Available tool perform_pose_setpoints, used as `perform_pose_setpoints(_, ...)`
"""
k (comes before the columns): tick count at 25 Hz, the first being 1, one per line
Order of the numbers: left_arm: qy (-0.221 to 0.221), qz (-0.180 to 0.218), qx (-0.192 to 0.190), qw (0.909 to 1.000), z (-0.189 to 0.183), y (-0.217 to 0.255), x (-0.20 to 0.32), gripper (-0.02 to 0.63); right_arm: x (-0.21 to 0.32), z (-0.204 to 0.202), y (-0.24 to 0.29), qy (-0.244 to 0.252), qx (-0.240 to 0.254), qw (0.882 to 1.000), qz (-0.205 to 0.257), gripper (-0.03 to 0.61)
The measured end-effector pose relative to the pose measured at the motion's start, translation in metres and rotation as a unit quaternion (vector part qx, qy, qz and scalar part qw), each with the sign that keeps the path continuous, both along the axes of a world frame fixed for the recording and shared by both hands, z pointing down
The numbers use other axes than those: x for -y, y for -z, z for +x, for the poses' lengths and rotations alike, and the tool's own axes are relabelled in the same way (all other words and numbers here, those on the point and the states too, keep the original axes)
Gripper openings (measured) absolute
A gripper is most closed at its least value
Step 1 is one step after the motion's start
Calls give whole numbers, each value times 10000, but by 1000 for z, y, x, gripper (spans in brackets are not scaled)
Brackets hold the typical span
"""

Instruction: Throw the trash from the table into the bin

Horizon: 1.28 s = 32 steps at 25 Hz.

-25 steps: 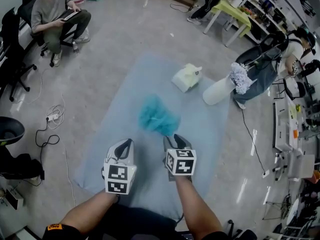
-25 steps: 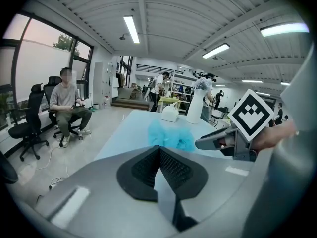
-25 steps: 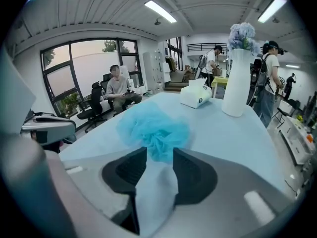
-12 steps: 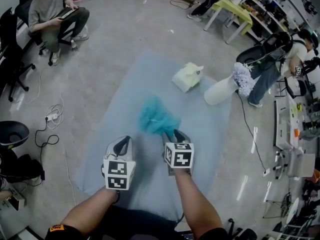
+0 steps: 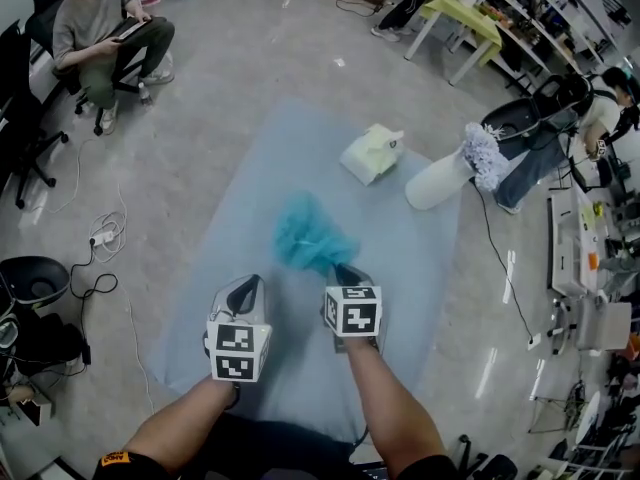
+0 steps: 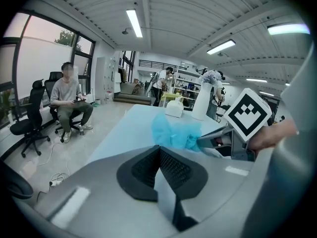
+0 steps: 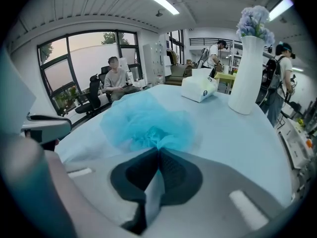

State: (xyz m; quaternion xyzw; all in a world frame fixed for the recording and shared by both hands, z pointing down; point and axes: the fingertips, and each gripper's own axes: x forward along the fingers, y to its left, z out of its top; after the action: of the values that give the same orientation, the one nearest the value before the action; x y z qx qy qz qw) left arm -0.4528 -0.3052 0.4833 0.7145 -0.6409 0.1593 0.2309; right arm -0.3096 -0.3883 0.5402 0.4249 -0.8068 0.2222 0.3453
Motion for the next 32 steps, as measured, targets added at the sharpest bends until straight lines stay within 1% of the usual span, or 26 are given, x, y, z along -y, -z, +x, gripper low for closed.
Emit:
perform_pose_setpoints(4, -79, 39, 27, 10000, 6, 2, -2, 8, -4, 1, 12, 35, 74, 9999, 88, 5)
perform_pose_setpoints(9, -214, 90, 15, 9997, 17, 10, -9, 8, -12, 2, 42, -30, 280, 9989, 387, 4)
perform_pose_setpoints(16, -489, 200, -9, 9986, 45, 23, -20, 8, -30, 21, 83, -219, 587, 9953, 738, 3)
perform_pose_setpoints(23, -796, 344, -31, 9962, 77, 41, -36, 8, -57, 52, 117, -529, 784, 9904, 1005, 3)
perform_pose_setpoints(29, -1275, 440, -93, 9908, 113, 53, -51, 8, -85, 91, 143, -940, 771, 9850, 1222, 3)
perform_pose_setpoints(32, -1587, 489, -164, 9860, 142, 57, -56, 8, -98, 119, 154, -1206, 736, 9809, 1334, 3)
